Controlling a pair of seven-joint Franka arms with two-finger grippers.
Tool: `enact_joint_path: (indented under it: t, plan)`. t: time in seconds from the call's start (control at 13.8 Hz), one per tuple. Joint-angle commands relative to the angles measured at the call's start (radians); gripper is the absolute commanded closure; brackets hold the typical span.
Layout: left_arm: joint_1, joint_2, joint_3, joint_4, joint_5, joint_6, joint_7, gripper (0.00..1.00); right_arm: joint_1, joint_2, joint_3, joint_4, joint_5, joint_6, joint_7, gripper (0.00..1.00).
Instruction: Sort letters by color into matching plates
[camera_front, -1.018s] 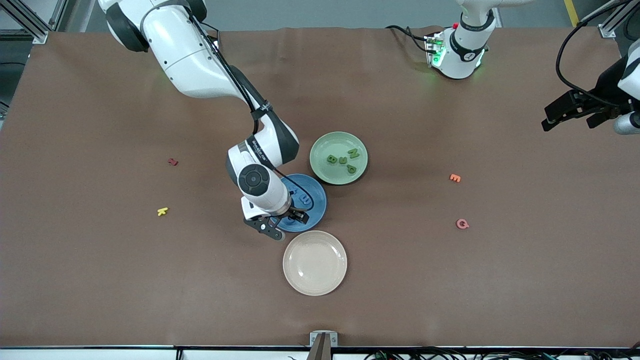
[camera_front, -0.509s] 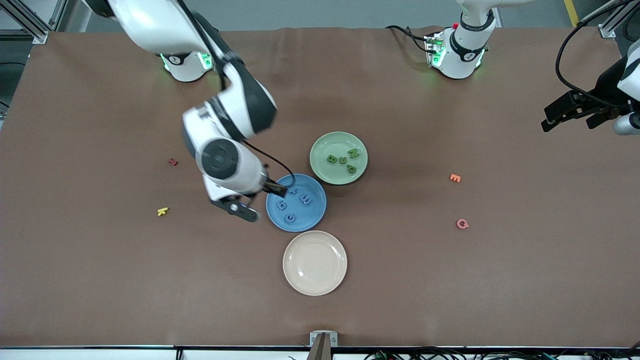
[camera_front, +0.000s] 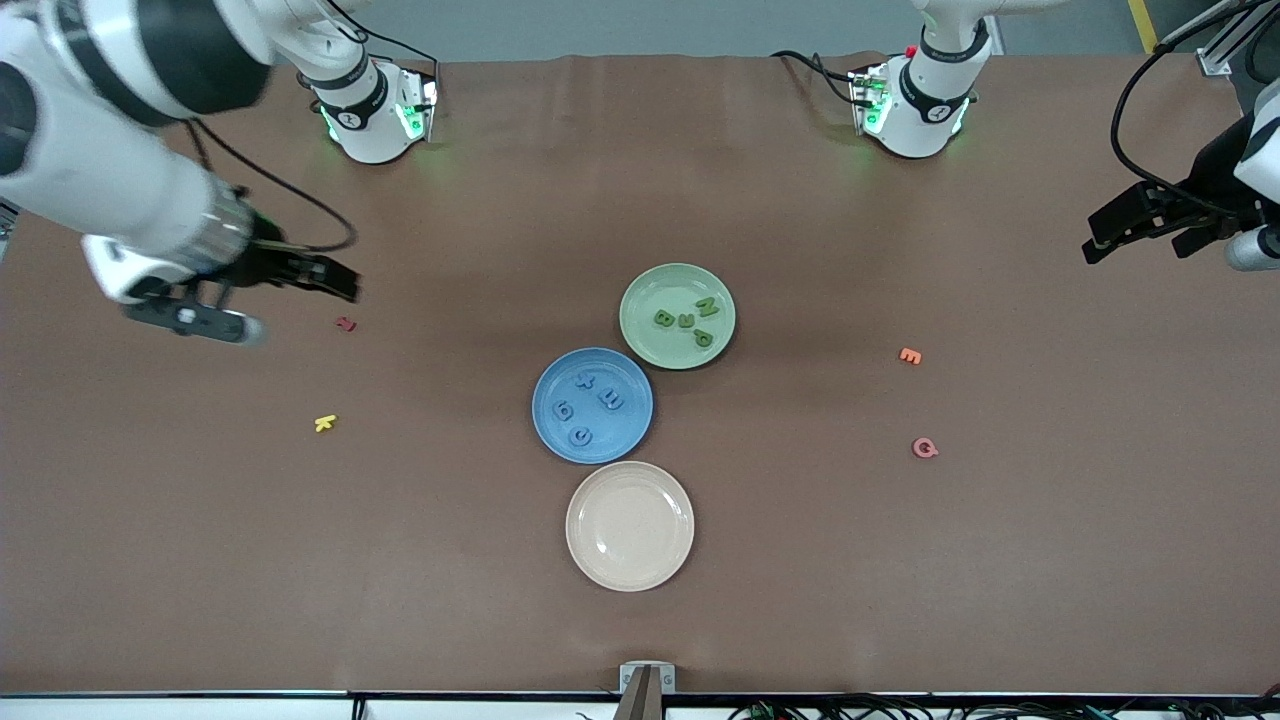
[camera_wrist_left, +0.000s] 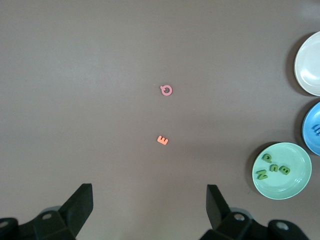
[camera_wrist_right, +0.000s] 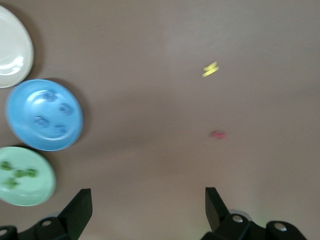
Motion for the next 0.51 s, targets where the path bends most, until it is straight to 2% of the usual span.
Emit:
enact_joint_path:
  t: [0.0, 0.22, 0.44]
  plan:
    - [0.004, -0.011, -0.002, -0.003, -0.007, 0.004, 0.015, 0.0, -0.115, -0.046, 0.02, -0.033, -0.036, 0.005, -0.194, 0.0]
    - [0.002, -0.011, -0.002, -0.001, -0.007, 0.003, 0.015, 0.0, -0.238, -0.047, 0.018, 0.004, -0.036, 0.016, -0.426, 0.0]
    - [0.001, -0.012, -0.002, 0.002, -0.007, -0.001, 0.016, 0.0, -0.275, -0.043, 0.02, 0.043, -0.038, 0.005, -0.435, 0.0]
